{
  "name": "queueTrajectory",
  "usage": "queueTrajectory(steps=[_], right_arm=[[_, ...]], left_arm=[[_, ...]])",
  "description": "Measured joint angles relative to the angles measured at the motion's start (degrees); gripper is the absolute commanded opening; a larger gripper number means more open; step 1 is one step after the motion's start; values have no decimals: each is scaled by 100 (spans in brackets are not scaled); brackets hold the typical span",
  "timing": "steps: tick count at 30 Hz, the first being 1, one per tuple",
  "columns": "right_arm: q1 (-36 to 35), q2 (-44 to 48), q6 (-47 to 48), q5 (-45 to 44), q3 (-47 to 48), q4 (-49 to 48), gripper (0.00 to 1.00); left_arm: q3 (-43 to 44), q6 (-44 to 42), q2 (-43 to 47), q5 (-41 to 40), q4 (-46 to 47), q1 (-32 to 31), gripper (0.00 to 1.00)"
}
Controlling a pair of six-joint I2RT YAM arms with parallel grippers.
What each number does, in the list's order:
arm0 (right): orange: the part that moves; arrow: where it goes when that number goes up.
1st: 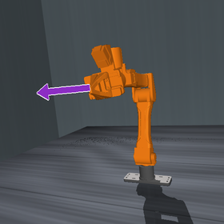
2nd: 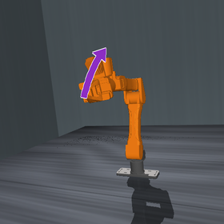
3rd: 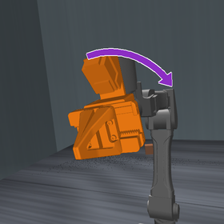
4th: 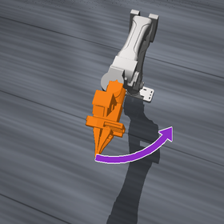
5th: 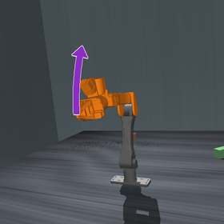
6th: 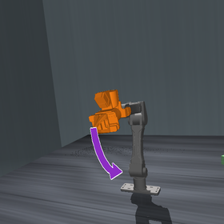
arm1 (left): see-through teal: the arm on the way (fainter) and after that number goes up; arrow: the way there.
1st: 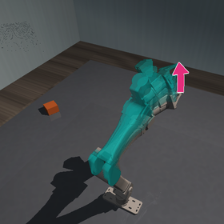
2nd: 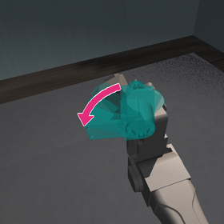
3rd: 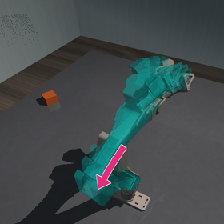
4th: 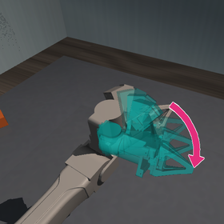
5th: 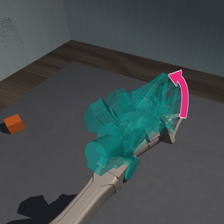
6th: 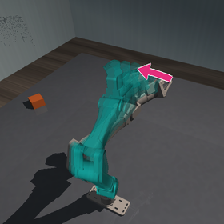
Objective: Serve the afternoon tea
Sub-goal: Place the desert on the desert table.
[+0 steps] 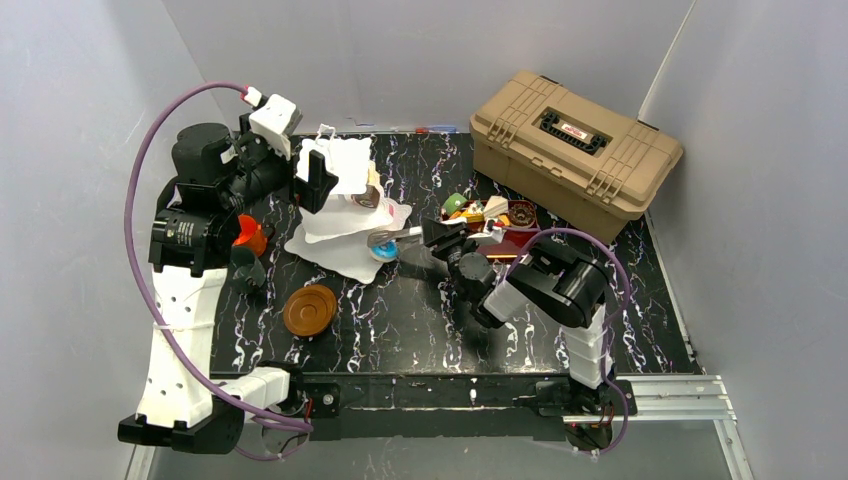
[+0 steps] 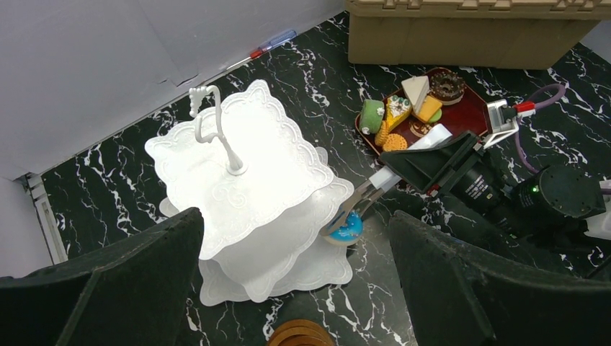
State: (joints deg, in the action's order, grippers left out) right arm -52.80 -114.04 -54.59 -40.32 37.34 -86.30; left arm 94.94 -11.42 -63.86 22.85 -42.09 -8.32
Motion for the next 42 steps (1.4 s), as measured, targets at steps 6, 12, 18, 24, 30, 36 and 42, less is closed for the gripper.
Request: queueTrajectory(steps=[6,12,18,24,30,36,42], right_arm=[[0,-83,-122,-2,31,15,1],[2,-275,-72,-13,219,17,24],[2,-356,184,68,380,22,41],[2,-358,433,280,417,9,51],[2,-358,535,378,417,-48,58],[2,-376,605,472,417,-46,58],[2,-376,691,474,417,-46,54]], left_arm=[[-66,-15,31,0,0,0,99],[-72,-15,52,-2,0,0,99],[-76,-15,63,-2,2,0,99],[-76,-13,63,-2,2,0,99],[-76,-13,63,-2,4,0,99],[-76,-13,63,0,4,0,99],[-76,-13,63,-2,4,0,99]])
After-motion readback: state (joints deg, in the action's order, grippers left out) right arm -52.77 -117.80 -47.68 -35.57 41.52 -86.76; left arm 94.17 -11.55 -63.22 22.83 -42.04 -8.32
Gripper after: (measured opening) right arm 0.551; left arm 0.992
